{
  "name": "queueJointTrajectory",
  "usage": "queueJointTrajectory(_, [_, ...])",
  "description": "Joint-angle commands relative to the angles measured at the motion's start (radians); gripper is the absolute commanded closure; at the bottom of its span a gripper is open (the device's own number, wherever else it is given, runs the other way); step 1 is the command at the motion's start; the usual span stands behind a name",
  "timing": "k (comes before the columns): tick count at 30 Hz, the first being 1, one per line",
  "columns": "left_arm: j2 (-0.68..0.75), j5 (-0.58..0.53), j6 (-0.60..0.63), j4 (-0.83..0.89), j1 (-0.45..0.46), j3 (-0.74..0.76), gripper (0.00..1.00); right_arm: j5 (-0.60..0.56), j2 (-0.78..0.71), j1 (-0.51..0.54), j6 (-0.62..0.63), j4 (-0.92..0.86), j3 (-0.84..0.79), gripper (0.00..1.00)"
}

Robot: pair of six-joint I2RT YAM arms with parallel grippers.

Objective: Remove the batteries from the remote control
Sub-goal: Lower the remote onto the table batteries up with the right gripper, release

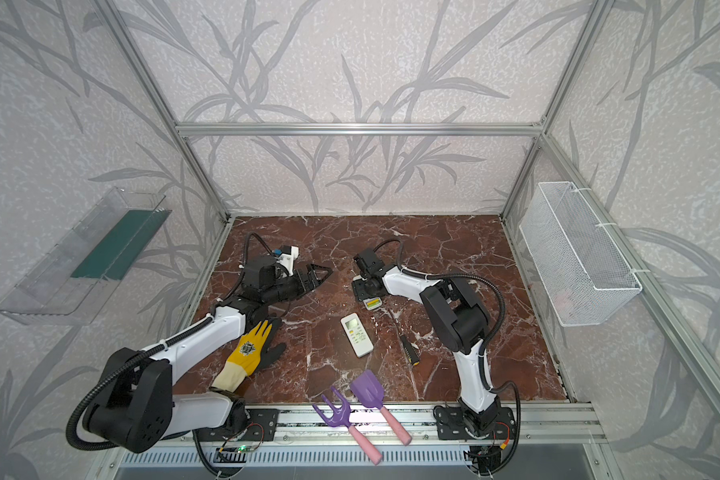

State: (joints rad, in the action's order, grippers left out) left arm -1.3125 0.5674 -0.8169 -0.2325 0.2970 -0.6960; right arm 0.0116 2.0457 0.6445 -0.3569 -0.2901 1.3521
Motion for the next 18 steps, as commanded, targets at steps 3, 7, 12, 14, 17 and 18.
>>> queueJointTrajectory(3, [0.028,-0.001,-0.004,-0.012,-0.007,0.01,0.01,0.005,-0.032,0.001,-0.019,-0.072,-0.096,0.24])
queueJointTrajectory(7, [0.03,-0.001,-0.005,-0.01,-0.006,0.01,0.01,0.073,-0.062,0.009,-0.01,-0.059,-0.13,0.23])
queueJointTrajectory(12, [0.037,-0.002,-0.008,-0.011,-0.005,0.016,0.01,0.086,-0.093,0.045,-0.012,-0.062,-0.153,0.22])
queueJointTrajectory(14, [0.04,-0.002,-0.009,-0.008,-0.006,0.017,0.01,0.091,-0.1,0.056,-0.018,-0.065,-0.157,0.22])
queueJointTrajectory(17, [0.044,-0.005,-0.008,-0.007,-0.005,0.02,0.01,0.095,-0.103,0.074,-0.023,-0.07,-0.159,0.22])
queueJointTrajectory(18, [0.044,-0.006,-0.007,-0.005,-0.006,0.02,0.01,0.096,-0.102,0.08,-0.024,-0.071,-0.159,0.22])
